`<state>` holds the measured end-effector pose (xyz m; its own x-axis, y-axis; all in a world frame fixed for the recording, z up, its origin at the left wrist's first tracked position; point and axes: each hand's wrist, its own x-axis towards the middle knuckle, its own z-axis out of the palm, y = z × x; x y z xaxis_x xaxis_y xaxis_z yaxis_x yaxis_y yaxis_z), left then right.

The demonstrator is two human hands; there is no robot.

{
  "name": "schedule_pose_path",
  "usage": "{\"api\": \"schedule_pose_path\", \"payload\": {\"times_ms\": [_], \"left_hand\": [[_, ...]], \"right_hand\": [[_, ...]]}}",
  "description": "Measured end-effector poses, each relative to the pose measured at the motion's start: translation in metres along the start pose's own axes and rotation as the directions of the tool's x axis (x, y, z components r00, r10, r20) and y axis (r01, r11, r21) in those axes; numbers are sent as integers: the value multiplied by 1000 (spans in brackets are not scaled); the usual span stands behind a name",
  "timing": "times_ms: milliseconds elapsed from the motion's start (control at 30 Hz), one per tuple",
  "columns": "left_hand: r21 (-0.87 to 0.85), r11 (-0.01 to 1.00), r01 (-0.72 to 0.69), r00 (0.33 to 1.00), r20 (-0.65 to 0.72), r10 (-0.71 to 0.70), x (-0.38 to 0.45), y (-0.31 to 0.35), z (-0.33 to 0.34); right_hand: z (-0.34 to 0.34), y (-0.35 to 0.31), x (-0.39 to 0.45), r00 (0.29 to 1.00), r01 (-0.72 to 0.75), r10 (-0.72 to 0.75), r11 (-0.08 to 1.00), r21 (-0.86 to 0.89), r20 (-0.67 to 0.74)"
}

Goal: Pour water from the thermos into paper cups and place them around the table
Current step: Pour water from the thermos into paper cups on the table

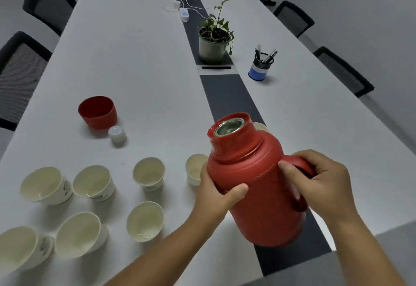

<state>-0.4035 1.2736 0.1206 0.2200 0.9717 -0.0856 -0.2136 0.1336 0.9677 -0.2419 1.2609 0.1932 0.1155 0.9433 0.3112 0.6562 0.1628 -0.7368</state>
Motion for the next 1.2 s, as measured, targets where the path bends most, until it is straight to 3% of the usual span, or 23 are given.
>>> {"api": "schedule_pose_path", "payload": {"times_ms": [267, 567, 1200], "left_hand": [[-140, 961, 238, 971, 49, -234, -25, -52, -1], [-196, 915, 353, 935, 109, -337, -21, -72, -13], [-375, 837, 400, 914, 88, -397, -13, -85, -11]], "right_hand": [[15, 18, -31, 984, -164, 173, 974, -153, 48], [35, 18, -28, 961, -226, 256, 944, -240, 104], [48, 5, 2, 914, -221, 338, 879, -423, 223]]}}
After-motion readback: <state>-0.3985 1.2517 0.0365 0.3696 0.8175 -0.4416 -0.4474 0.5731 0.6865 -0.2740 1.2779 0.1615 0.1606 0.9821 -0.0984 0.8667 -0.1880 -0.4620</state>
